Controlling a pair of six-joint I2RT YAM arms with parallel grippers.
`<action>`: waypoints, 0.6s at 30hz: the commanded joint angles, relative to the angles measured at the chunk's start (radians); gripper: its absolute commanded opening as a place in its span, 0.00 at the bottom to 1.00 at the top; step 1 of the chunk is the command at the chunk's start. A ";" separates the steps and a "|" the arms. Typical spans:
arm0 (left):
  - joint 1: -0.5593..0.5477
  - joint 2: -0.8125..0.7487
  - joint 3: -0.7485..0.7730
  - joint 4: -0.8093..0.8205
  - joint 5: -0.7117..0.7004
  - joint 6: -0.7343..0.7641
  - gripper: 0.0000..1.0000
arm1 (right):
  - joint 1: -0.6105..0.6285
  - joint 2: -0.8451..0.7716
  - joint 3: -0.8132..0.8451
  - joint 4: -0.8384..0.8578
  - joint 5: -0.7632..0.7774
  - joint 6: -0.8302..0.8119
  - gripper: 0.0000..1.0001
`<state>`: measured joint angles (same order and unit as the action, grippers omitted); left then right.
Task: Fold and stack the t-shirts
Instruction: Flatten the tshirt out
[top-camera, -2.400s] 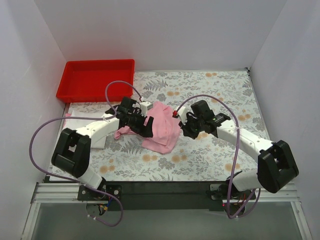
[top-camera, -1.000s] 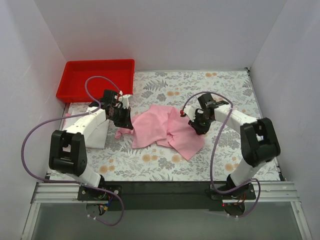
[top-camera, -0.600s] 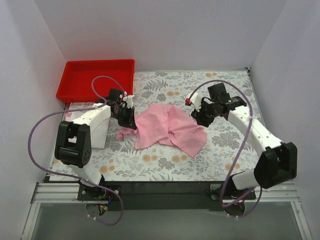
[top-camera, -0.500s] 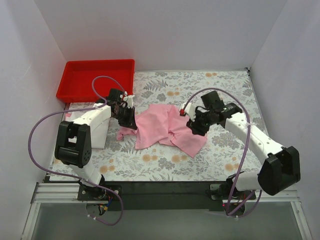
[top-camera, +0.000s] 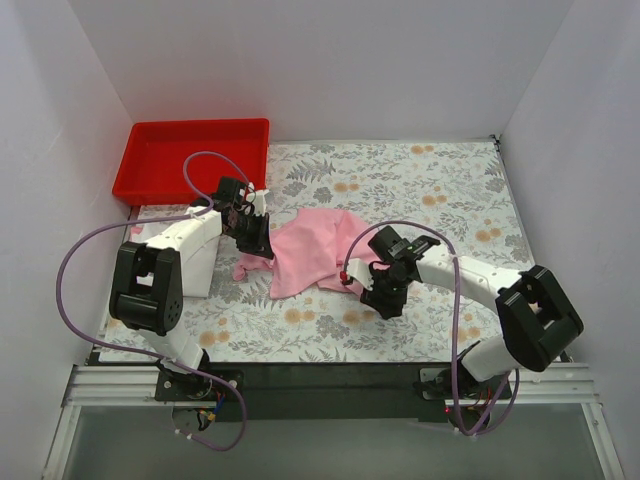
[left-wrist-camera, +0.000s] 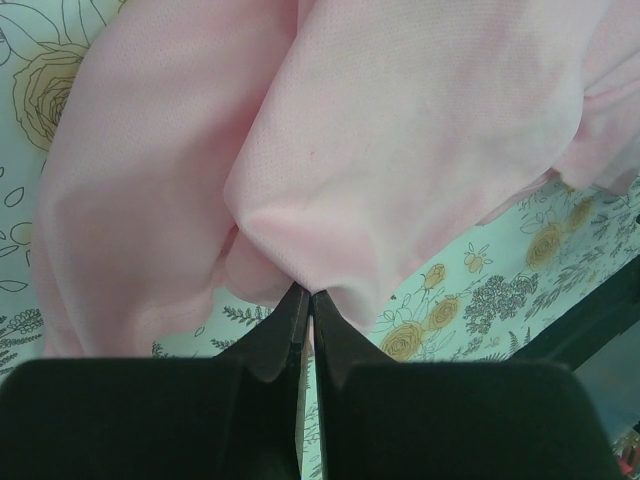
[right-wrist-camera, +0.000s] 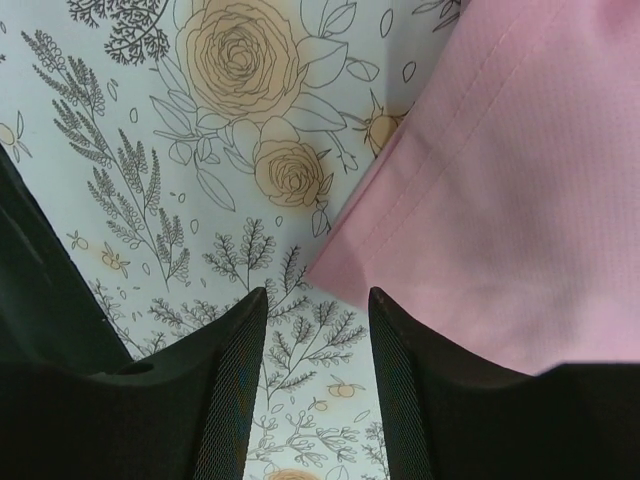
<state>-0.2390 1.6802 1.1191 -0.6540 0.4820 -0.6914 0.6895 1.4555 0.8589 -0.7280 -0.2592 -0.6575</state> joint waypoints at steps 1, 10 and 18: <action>-0.003 -0.043 -0.007 0.011 0.004 0.015 0.00 | 0.021 0.016 -0.015 0.065 0.023 0.025 0.52; -0.003 -0.048 -0.007 0.004 0.007 0.020 0.00 | 0.048 0.081 -0.069 0.127 0.063 0.019 0.50; -0.003 -0.089 -0.018 -0.029 -0.003 0.059 0.00 | 0.016 -0.035 -0.164 0.130 0.192 -0.014 0.01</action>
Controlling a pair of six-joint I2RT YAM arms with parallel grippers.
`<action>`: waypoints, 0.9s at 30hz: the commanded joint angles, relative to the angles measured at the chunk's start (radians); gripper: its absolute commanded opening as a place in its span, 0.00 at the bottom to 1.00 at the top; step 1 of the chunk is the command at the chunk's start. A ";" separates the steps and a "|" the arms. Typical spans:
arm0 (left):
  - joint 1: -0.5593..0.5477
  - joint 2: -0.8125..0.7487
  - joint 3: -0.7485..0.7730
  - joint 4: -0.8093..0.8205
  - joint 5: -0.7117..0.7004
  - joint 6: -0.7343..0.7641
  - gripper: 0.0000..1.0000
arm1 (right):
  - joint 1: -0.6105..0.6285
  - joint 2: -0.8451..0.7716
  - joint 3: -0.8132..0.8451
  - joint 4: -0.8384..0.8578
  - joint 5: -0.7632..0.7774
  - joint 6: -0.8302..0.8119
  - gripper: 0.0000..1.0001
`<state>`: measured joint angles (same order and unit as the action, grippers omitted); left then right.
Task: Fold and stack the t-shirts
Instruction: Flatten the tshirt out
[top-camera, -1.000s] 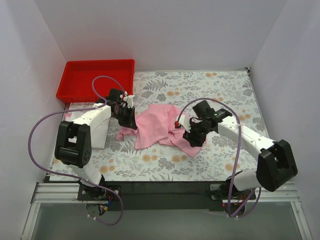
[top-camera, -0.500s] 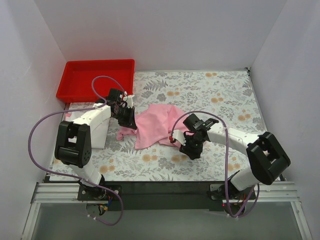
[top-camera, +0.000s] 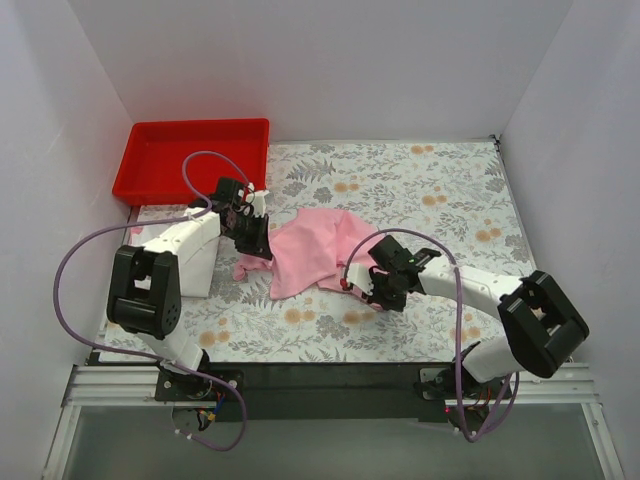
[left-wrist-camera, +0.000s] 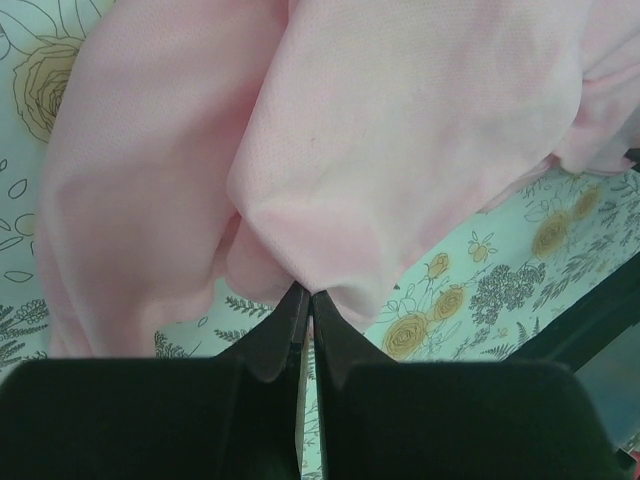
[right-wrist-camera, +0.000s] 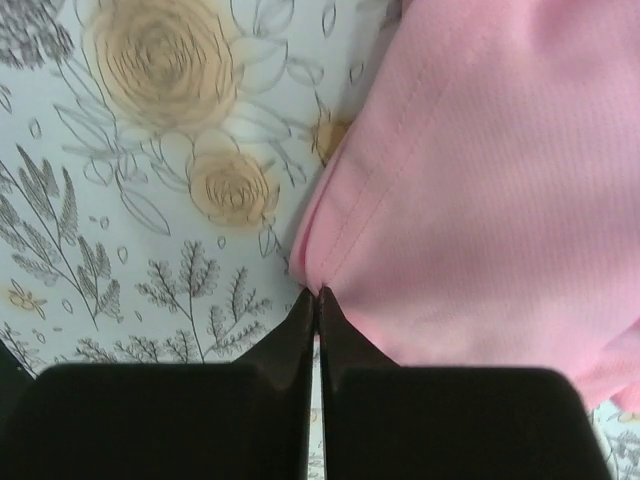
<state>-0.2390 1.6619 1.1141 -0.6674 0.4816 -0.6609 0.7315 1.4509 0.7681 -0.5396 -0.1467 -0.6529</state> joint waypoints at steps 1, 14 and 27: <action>-0.003 -0.074 -0.016 -0.015 -0.021 0.032 0.00 | -0.041 -0.091 -0.082 -0.065 0.084 -0.036 0.01; -0.039 -0.407 -0.131 -0.119 0.129 0.510 0.49 | -0.150 -0.250 -0.049 -0.186 -0.007 -0.071 0.01; -0.332 -0.535 -0.419 0.117 -0.095 0.630 0.38 | -0.225 -0.233 -0.009 -0.198 -0.073 -0.060 0.01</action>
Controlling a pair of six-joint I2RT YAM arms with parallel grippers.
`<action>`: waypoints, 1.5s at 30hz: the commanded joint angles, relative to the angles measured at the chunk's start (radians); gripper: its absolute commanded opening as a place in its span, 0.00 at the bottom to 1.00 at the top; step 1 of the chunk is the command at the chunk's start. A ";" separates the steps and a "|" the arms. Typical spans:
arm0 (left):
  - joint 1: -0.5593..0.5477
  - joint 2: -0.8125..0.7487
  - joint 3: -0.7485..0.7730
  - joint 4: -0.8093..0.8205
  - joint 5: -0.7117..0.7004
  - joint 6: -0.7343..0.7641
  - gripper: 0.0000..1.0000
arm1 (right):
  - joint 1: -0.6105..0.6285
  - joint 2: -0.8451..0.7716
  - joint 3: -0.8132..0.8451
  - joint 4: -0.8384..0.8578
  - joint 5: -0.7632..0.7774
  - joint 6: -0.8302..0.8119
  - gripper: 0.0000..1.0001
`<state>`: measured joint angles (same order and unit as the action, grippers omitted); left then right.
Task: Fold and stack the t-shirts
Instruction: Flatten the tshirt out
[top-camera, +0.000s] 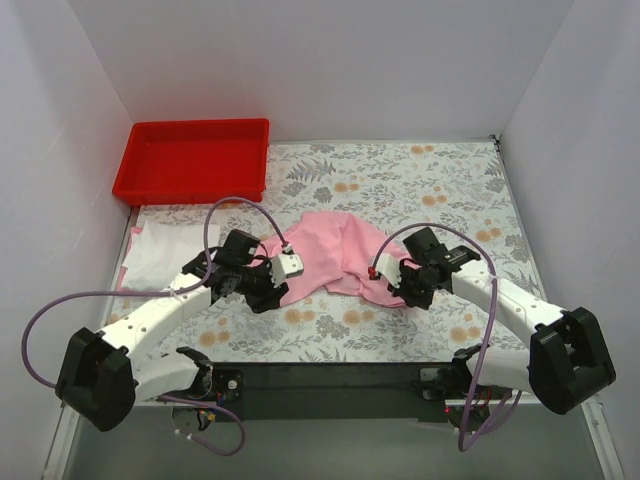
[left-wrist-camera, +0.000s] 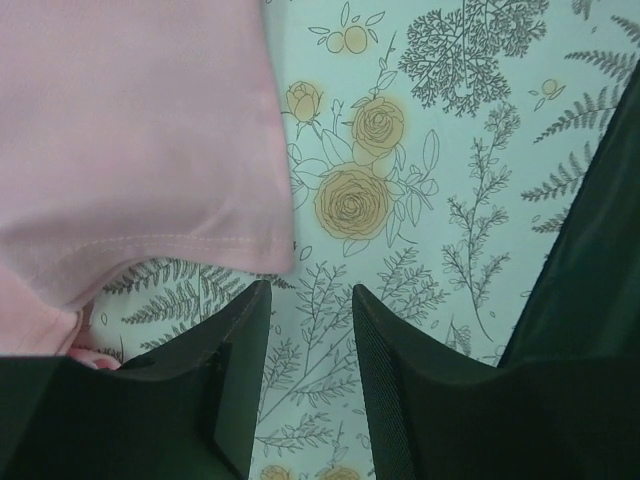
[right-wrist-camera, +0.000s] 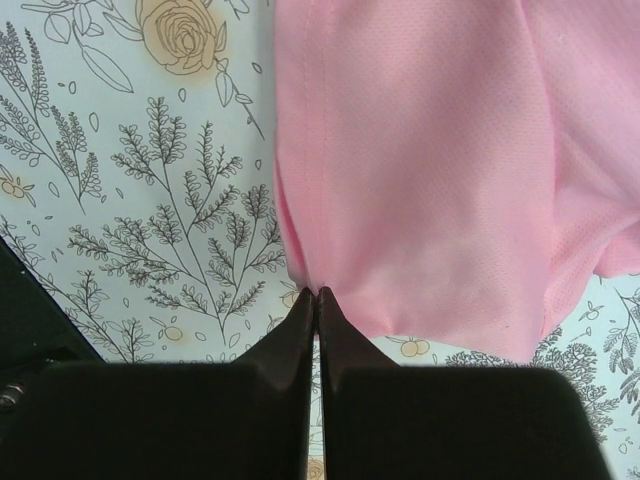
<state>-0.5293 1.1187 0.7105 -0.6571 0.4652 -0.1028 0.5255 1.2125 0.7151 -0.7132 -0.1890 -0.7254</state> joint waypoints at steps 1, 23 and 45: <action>-0.050 0.018 -0.026 0.135 -0.106 0.086 0.37 | -0.024 0.007 0.049 -0.023 -0.030 0.011 0.01; -0.136 0.188 -0.187 0.356 -0.201 0.167 0.33 | -0.081 0.032 0.053 -0.035 -0.029 -0.005 0.01; -0.136 0.156 -0.037 0.138 -0.014 0.264 0.37 | -0.087 0.050 0.067 -0.052 -0.035 -0.014 0.01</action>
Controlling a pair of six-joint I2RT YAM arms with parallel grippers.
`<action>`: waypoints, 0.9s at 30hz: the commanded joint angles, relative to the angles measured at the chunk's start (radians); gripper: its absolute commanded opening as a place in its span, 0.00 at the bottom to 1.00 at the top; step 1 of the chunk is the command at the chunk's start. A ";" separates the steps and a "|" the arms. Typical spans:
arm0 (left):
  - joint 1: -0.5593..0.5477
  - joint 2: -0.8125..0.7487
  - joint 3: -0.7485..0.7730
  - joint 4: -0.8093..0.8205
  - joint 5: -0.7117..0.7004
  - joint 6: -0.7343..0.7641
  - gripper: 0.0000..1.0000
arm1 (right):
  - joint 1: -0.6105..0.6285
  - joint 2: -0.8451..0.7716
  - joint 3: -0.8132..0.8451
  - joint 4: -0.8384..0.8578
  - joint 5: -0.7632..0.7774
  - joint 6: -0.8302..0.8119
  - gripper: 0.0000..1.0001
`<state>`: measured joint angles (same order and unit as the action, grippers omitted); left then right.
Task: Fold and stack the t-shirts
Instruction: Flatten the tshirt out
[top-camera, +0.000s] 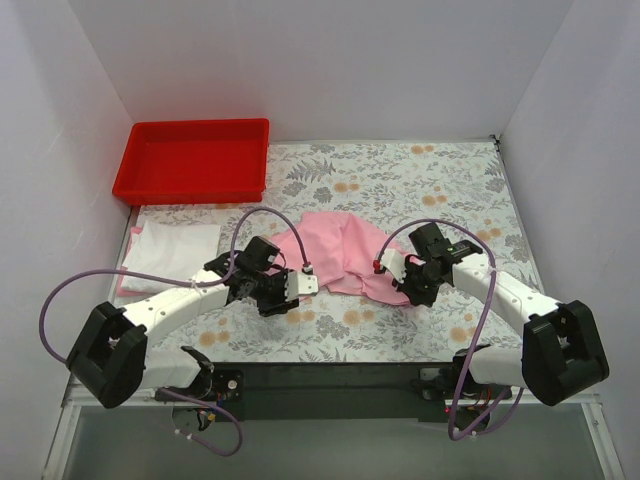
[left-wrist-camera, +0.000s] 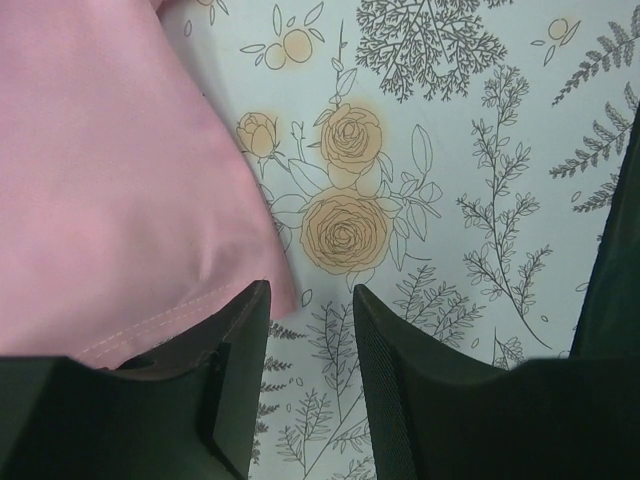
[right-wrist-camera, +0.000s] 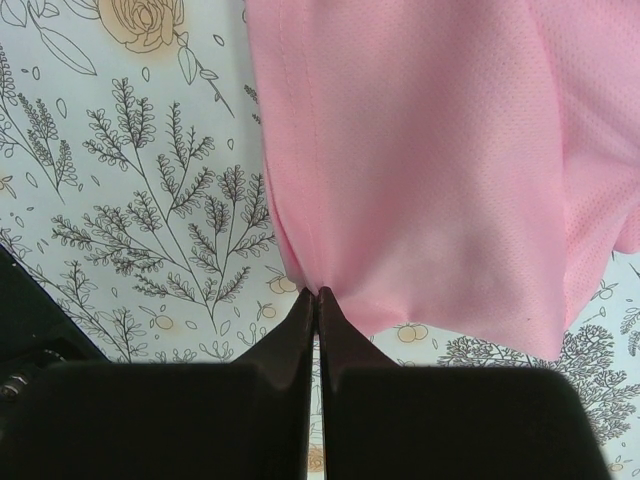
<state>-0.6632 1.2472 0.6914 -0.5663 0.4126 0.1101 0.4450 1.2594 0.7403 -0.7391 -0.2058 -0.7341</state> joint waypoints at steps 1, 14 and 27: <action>-0.003 0.043 -0.020 0.071 0.035 0.056 0.38 | -0.005 0.006 0.048 -0.029 -0.020 -0.004 0.01; 0.045 0.185 0.003 0.049 0.003 0.126 0.39 | -0.006 -0.012 0.050 -0.059 -0.024 -0.019 0.01; 0.048 0.127 0.123 -0.052 0.051 0.122 0.36 | -0.009 -0.009 0.047 -0.066 -0.033 -0.028 0.01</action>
<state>-0.6235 1.4265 0.7696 -0.5804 0.4366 0.2138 0.4423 1.2610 0.7593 -0.7780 -0.2134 -0.7444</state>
